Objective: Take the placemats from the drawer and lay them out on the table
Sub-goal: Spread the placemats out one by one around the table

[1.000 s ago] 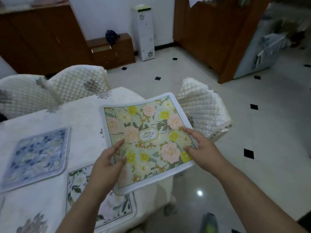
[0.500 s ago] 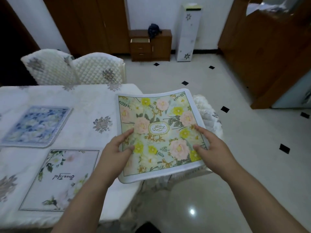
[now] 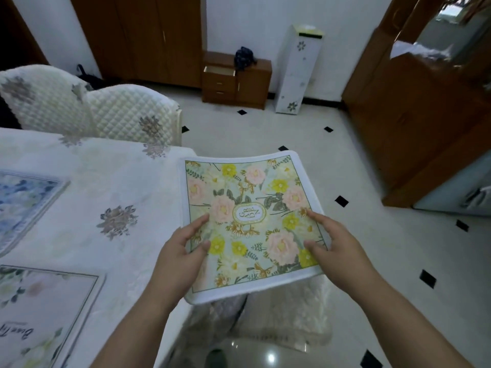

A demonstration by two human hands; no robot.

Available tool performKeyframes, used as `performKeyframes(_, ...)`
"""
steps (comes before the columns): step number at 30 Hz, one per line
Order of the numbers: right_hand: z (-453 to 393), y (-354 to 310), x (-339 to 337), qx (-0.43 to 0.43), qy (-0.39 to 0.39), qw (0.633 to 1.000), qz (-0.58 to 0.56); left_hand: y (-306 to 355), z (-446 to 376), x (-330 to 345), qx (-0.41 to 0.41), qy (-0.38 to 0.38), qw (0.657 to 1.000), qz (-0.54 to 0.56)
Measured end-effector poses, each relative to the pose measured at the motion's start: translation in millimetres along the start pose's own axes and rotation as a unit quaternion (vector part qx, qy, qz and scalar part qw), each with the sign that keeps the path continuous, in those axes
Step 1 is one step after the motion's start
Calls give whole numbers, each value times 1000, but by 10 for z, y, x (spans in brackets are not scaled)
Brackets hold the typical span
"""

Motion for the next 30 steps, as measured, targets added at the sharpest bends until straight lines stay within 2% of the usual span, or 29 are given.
performKeyframes(5,-500,59,-12,-25,-21,999,15,55,-242,214,7,32,999,-5)
performKeyframes(11,-1187,-12,131,-123,-116,984,49,-71,-204,370,-51,147,988,-4)
performKeyframes(17,-1765,-111,283,-263,-233,935,51,-93,163,645,-69,304,950,-36)
performKeyframes(21,-2010,-239,457,-325,-270,904,60,-247,357,780,-77,393,916,-26)
performKeyframes(26,-2178,-484,868,-365,-296,879,77,-600,451,729,-104,458,883,2)
performKeyframes(30,-2325,-663,1209,-371,-320,867,92,-783,280,618,-133,459,878,10)
Point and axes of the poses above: each hand's wrist, its own z-axis away from the middle knuckle, its own x-axis out of the palm, y = z × x, the point moved 1 cm from there along -z, towards the middle knuckle, and after that the axes turned 11 degrees about z, right-handed, at the moved point
